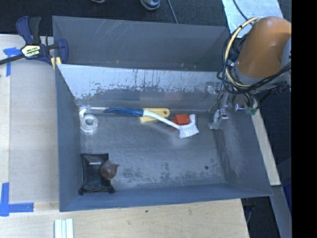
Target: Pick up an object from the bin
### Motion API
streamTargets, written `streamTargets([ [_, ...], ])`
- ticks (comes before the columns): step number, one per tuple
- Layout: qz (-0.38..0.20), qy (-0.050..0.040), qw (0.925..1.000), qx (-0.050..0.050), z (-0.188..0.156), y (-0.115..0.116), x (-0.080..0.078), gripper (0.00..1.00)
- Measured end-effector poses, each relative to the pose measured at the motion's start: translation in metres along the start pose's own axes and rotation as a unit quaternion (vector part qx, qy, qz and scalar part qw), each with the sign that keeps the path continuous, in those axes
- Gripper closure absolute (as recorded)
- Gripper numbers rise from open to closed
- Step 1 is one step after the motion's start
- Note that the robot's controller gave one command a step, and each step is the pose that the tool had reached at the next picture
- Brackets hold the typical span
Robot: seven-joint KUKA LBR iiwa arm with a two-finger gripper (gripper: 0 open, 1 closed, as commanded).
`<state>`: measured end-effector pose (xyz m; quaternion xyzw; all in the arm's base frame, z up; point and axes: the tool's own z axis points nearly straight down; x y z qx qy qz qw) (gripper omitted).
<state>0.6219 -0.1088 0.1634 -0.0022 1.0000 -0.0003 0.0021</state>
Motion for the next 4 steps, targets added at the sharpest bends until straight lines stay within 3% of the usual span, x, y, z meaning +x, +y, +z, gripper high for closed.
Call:
streamTargets([
  [1, 0.0, 0.0001, 1.0, 0.0, 0.0, 0.0, 0.0, 0.0],
  [2, 0.004, 0.0001, 1.0, 0.0, 0.07, 0.016, 0.018, 0.0],
  [3, 0.079, -0.0084, 0.9968, 0.001, 0.081, 0.022, 0.003, 0.0],
  [4, 0.021, -0.0038, 0.9998, 0.0, 0.074, 0.03, 0.017, 0.0],
])
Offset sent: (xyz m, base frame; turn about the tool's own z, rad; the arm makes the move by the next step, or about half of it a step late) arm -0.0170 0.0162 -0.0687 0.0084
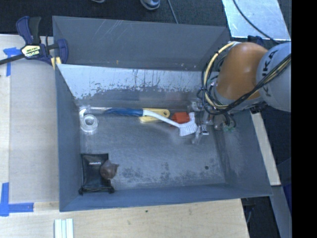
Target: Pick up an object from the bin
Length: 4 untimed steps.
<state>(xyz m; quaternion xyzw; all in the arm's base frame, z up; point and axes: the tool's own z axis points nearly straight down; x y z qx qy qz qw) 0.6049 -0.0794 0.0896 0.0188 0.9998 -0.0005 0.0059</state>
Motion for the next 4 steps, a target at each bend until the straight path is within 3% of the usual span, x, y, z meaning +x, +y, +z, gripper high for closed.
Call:
streamTargets([
  [1, 0.051, -0.0028, 0.9987, 0.0, -0.12, 0.02, -0.018, 0.0],
  [2, 0.017, -0.0003, 0.9999, 0.0, -0.031, 0.02, -0.008, 0.0],
  [3, -0.029, -0.0053, 0.9996, 0.001, -0.044, 0.022, -0.01, 0.0],
  [4, -0.009, -0.0008, 1.0, 0.0, -0.035, 0.029, -0.006, 0.0],
])
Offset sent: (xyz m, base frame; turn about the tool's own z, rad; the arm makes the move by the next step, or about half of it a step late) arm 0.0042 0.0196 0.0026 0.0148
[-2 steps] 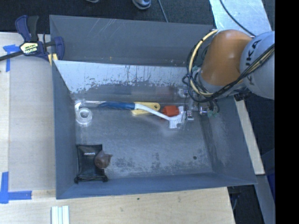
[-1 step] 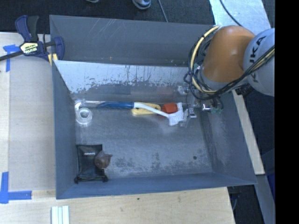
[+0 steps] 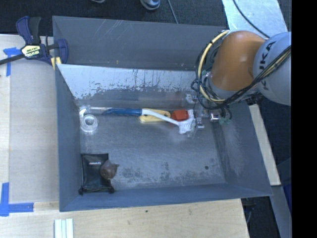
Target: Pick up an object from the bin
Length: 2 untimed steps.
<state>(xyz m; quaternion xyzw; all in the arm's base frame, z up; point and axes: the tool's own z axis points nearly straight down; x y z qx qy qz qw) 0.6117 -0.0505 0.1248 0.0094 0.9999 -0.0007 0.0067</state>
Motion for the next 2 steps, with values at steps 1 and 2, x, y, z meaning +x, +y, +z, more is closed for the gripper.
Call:
streamTargets([
  [1, -0.017, -0.0082, 0.9998, 0.001, 0.0124, -0.008, -0.0004, 1.0],
  [2, -0.017, -0.0084, 0.9998, 0.001, 0.0122, -0.0079, -0.0005, 1.0],
])
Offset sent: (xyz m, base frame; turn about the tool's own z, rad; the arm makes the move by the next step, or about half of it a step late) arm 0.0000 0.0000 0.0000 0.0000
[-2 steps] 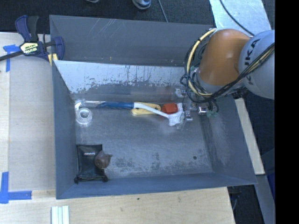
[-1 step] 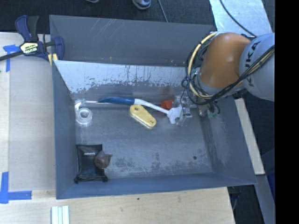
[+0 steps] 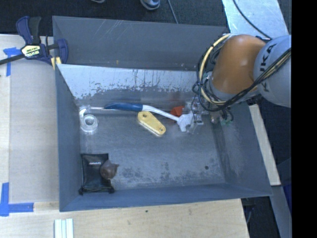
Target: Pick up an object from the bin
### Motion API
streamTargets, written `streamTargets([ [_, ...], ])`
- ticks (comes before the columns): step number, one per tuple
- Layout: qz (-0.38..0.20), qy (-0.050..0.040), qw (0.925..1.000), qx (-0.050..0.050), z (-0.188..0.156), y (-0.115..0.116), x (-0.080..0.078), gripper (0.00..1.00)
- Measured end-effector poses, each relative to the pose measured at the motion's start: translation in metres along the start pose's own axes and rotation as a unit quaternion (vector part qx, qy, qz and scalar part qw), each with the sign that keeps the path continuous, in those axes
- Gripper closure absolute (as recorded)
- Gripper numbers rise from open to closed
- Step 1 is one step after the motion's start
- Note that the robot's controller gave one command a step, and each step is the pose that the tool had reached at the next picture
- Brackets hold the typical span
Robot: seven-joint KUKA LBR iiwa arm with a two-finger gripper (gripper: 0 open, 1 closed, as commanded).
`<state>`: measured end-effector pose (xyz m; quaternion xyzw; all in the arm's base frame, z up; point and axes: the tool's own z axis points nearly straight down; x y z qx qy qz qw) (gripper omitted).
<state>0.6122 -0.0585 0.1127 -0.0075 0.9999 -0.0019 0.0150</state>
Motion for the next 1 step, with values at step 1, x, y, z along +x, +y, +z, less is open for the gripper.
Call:
streamTargets([
  [1, -0.004, 0.0025, 1.0, -0.001, -0.0942, 0.0043, 0.0105, 1.0],
])
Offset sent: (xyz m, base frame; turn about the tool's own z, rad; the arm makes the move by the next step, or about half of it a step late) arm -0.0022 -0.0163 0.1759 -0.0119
